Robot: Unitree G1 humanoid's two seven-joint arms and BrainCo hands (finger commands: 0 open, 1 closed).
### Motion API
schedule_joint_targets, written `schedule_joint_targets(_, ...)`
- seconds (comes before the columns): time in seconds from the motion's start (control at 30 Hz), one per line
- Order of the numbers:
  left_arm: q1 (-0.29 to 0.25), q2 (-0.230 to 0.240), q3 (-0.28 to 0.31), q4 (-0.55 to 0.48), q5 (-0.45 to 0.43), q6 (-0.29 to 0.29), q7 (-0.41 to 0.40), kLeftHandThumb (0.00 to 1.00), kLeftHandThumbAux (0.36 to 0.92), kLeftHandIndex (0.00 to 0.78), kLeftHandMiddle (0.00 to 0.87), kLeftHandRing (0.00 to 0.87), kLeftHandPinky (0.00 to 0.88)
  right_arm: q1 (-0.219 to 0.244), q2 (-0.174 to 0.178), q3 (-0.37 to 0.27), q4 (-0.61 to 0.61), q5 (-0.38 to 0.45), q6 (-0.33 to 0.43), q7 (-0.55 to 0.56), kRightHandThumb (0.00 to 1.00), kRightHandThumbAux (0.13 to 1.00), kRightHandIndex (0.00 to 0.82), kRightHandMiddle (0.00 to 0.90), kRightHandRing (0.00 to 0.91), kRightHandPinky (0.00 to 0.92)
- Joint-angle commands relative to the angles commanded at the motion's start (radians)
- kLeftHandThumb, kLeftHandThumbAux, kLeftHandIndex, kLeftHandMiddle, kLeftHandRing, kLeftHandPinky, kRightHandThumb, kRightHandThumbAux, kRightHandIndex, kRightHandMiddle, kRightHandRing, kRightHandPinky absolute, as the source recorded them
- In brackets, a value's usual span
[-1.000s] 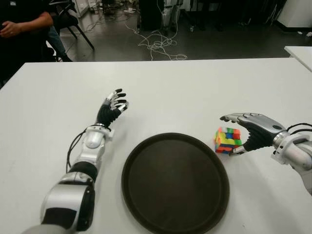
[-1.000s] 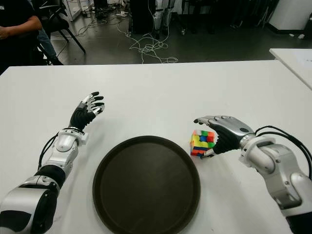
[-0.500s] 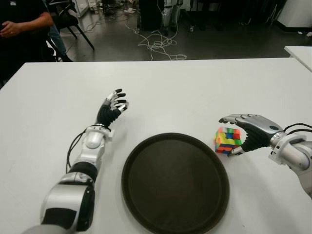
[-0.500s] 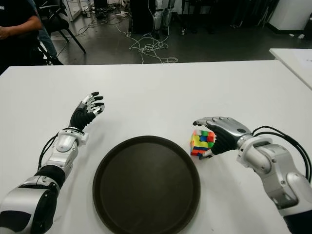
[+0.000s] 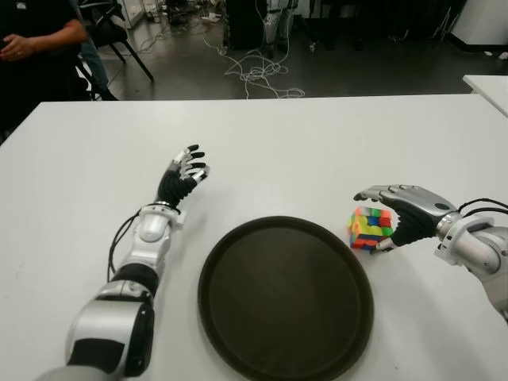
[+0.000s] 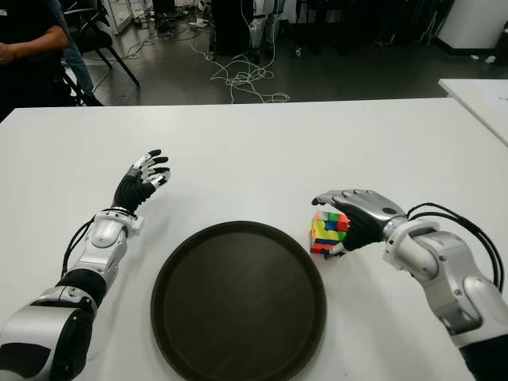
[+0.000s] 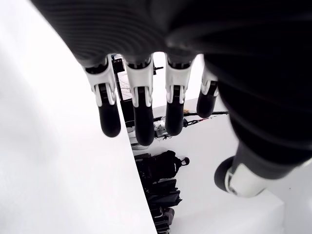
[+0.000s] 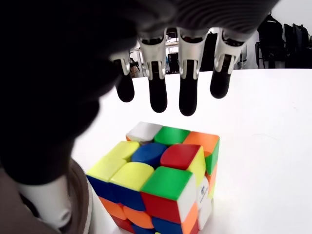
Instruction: Pick up the Rubik's Cube and put it in the plate
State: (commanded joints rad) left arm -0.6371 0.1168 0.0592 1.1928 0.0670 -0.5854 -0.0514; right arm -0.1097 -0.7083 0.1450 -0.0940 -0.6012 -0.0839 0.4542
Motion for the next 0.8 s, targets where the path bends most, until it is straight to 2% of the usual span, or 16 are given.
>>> schedule_joint_targets(0.13, -0.001, 0.001, 0.0, 0.001, -0.001, 0.004, -0.003, 0.171, 0.666, 0.132, 0.2, 0.206, 0.172, -0.008, -0.003, 0.005, 0.006, 0.008, 0.004, 0.016, 0.0, 0.748, 0.204, 0.236, 0.222, 0.197)
schedule_joint_targets(0.47, 0.0, 0.001, -0.001, -0.001, 0.001, -0.001, 0.003, 0.172, 0.664, 0.129, 0.196, 0.205, 0.202, -0.018, -0.001, 0.015, 0.02, 0.005, 0.015, 0.023, 0.0, 0.739, 0.21, 0.252, 0.239, 0.211)
schedule_joint_targets(0.8, 0.002, 0.001, 0.002, -0.002, -0.004, 0.0, -0.002, 0.167, 0.683, 0.13, 0.197, 0.199, 0.191, -0.025, 0.004, 0.022, 0.049, 0.003, 0.006, 0.011, 0.0, 0.742, 0.206, 0.241, 0.228, 0.208)
